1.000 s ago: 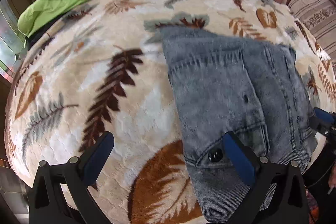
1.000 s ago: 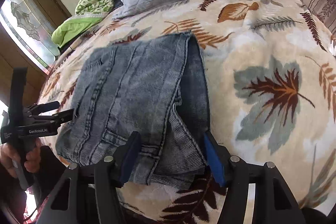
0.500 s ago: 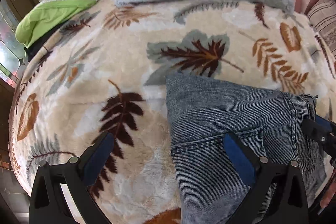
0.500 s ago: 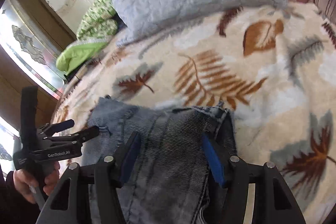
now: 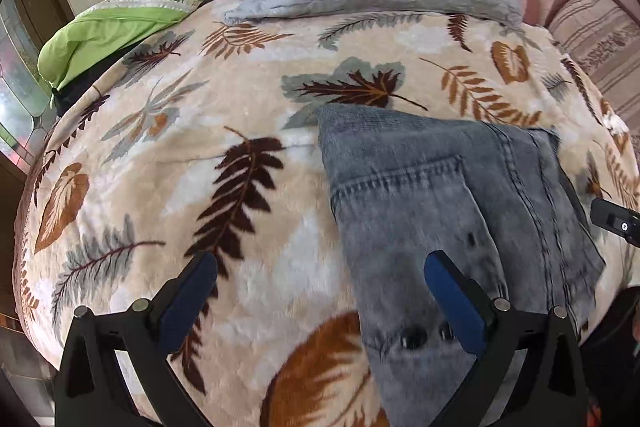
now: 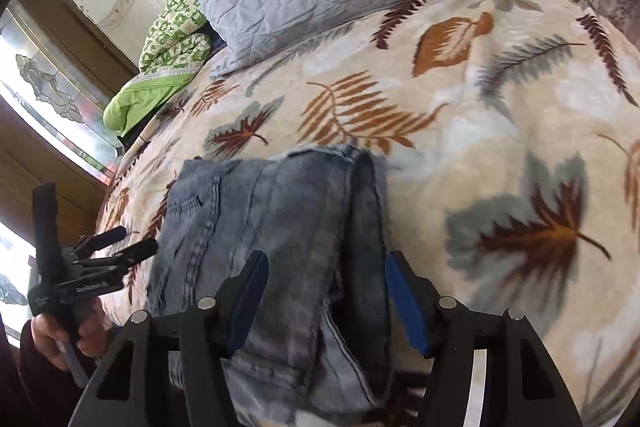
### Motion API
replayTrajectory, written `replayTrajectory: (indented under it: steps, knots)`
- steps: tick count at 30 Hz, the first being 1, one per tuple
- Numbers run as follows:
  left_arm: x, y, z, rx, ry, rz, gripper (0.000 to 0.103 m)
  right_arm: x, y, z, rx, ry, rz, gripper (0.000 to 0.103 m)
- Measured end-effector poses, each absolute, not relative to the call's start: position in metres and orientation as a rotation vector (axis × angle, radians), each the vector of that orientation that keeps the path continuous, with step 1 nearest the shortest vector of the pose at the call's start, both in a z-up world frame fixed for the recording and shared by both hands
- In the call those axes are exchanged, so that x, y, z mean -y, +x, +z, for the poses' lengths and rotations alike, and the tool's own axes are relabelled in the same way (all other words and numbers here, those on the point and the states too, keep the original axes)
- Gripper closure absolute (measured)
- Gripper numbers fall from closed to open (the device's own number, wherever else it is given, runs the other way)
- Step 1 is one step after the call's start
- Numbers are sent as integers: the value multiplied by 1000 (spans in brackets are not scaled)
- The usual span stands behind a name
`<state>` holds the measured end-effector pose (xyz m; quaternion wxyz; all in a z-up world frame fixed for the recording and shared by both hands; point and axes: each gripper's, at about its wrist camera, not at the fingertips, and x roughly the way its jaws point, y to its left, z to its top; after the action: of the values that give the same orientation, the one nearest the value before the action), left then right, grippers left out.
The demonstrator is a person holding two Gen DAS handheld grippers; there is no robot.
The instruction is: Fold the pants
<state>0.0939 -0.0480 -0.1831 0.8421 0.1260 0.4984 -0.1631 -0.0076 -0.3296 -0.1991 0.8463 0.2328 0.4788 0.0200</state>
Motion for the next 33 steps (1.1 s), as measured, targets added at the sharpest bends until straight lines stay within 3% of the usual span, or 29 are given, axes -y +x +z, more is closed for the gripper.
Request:
replayTrajectory:
  steps: [9, 16, 33]
  knots:
    - [51, 73, -211, -1104, 311, -356, 0, 328, -38, -223, -1051, 501, 40, 38]
    - [35, 90, -187, -1079, 203, -377, 0, 332, -41, -206, -992, 457, 42, 38]
    - [52, 123, -224, -1281, 24, -817, 3, 366, 10, -252, -1159, 807, 318, 36]
